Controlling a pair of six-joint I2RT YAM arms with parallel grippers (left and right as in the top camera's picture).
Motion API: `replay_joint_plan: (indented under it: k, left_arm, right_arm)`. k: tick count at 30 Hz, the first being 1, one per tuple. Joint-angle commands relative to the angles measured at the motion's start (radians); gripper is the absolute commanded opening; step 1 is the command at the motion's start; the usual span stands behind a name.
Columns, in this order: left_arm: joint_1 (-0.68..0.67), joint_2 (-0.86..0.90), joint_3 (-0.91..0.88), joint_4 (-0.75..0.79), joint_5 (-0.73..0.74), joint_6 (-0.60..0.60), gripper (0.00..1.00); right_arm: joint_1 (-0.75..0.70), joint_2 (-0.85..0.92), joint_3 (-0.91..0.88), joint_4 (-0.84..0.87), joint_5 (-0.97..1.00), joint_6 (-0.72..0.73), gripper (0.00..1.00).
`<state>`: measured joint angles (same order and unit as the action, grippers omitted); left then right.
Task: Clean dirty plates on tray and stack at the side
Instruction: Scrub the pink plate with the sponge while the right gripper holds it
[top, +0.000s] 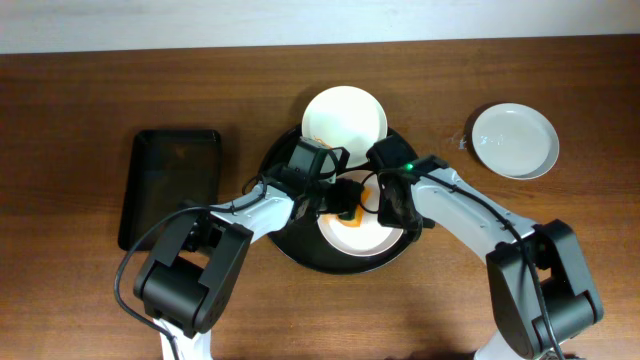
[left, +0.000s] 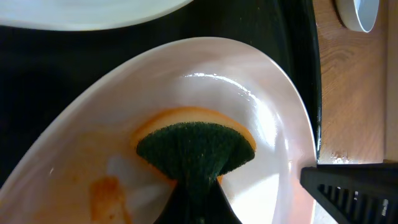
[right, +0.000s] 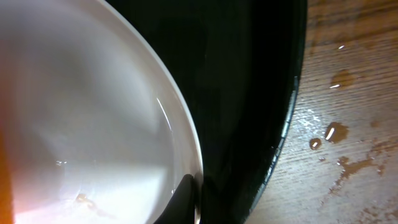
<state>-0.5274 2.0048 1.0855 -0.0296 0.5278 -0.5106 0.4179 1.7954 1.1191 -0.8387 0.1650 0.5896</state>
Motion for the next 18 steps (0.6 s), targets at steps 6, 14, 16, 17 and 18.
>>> replay_joint_plan:
  k: [6,14,16,17,18]
  left_arm:
    - [-0.011,0.016,-0.011,-0.016,-0.052,0.057,0.0]
    - [-0.011,-0.084,-0.011,-0.139,-0.254,0.145,0.0]
    - [-0.011,-0.09,-0.011,-0.167,-0.275,0.169,0.0]
    - [-0.011,-0.09,-0.011,-0.179,-0.29,0.177,0.0]
    - [-0.011,-0.09,-0.011,-0.19,-0.311,0.177,0.0]
  right_arm:
    - [0.005,-0.016,-0.032,0.032,0.005,-0.008,0.04]
    - [0.005,-0.015,-0.032,0.031,0.005,-0.008,0.04]
    - [0.005,-0.015,-0.032,0.031,0.005,-0.008,0.04]
    - [0.005,-0.015,-0.032,0.031,0.005,-0.008,0.04]
    - [0.005,-0.015,-0.032,0.031,0.005,-0.008,0.04]
